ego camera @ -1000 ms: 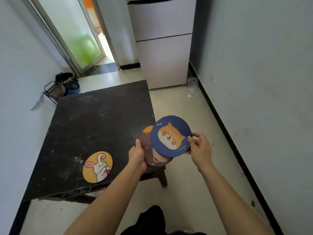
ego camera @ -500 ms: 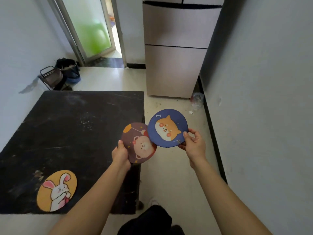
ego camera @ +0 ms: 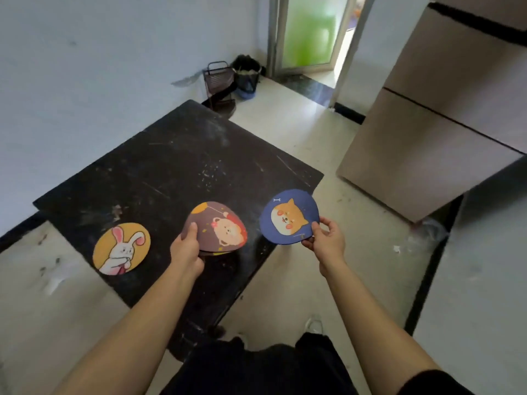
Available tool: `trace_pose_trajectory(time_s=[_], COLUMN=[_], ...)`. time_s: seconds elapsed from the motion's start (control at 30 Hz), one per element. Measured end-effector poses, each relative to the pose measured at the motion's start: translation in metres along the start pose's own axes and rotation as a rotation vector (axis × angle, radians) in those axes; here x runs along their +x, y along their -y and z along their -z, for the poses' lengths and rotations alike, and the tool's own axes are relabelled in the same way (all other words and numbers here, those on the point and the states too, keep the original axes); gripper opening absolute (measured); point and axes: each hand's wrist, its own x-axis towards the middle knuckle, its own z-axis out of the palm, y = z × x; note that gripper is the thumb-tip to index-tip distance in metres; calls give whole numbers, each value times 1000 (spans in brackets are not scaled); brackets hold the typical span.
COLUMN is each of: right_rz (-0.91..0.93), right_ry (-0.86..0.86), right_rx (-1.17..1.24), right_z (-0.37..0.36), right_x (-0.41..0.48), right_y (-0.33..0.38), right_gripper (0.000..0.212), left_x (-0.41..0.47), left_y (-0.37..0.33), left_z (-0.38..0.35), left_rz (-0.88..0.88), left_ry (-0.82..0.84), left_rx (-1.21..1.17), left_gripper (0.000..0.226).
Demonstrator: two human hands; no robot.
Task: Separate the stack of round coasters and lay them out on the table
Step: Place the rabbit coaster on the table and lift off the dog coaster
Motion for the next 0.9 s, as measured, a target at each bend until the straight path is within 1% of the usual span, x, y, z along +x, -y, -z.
trace_pose_trajectory(time_s=[0.1,0.17,0.3,0.4,0.43,0.5,0.6,0.63,0.67,0.73,0.8,0.87,0.9], right_rz=[-7,-7,-62,-97,-103,-145,-248,-278,-297,-289,-221,-144,-75], right_ry=[166,238,372,451,464,476,509,512,504,475,478,512,536], right_rx=[-76,-122,-204,-252,-257,-212,-108,-110,-155,-382,-652,-808,-888], right_z=[-21,-33,-49,-62,-67,-81,-99,-104,-107,-108,-107,-107,-109], right_x=[30,44,54,55,57,60,63,65,66,69,75,81,84], right_y=[7,11,5,-5,-7,-10,-19,-26,-35,-54,-70,-78,-79], right_gripper=[13,9,18,11,14,18,16,16,17,15,14,16,14], left_x=[-4,-11,-28,-31,-28,-17,5,11,16,23,28,34,37], left_y=[10,20,52,66,66,60,54,56,62,76,90,97,99], left_z=[18,25,31,32,33,34,37,38,40,38,34,30,29], left_rz=[-20,-24,2,46,53,67,104,124,149,213,270,299,307], left_ry=[-141,-222,-334,-347,-342,-333,-362,-366,-366,-350,-320,-284,-259], left_rx=[-116,-163,-228,-356,-419,-562,-758,-804,-831,-835,-807,-738,-695], left_gripper=[49,48,48,46,47,47,44,43,42,41,40,34,32])
